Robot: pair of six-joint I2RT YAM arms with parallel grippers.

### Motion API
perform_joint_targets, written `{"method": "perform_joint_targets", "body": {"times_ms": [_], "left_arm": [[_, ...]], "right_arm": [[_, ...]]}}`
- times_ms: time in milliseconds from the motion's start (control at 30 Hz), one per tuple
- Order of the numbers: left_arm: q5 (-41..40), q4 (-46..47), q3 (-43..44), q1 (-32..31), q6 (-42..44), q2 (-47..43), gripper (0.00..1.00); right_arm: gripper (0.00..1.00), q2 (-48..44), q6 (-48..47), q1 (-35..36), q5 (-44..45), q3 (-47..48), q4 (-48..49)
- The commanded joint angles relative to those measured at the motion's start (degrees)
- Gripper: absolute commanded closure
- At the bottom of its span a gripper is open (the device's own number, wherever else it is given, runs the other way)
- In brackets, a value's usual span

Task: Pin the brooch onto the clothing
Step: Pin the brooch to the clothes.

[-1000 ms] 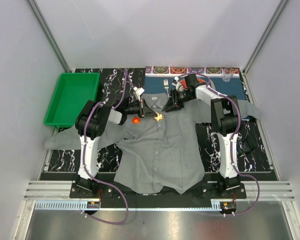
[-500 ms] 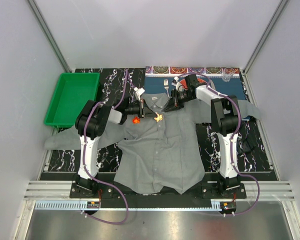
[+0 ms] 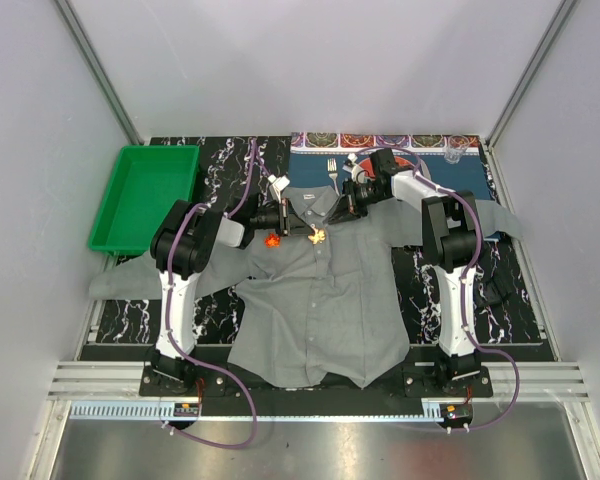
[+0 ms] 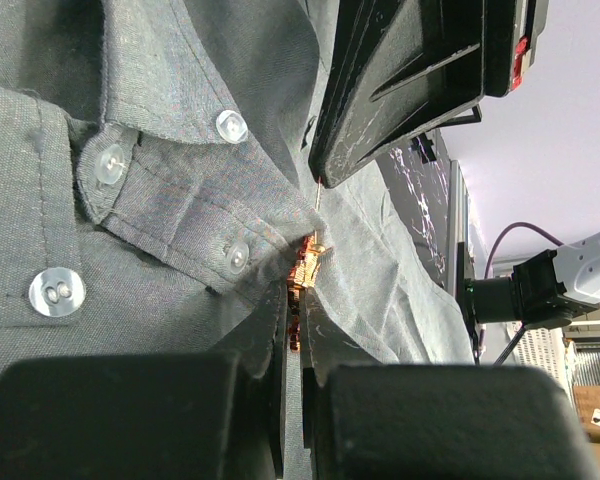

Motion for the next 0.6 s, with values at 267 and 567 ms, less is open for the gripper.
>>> {"method": "perform_joint_targets", "body": {"times_ms": [267,567], "left_arm": [[-0.18,2.91,2.13,-0.44,0.83,-0.85,1.0],[-0.01,2.92,2.48,-0.44,1.01,-0.5,1.0]], "right_arm": [[0.76,-3.36,-1.04,1.8,-2.76,-2.19,0.32],[0.58,-1.34,0.01,1.8,-3.81,-0.61,0.57]]}}
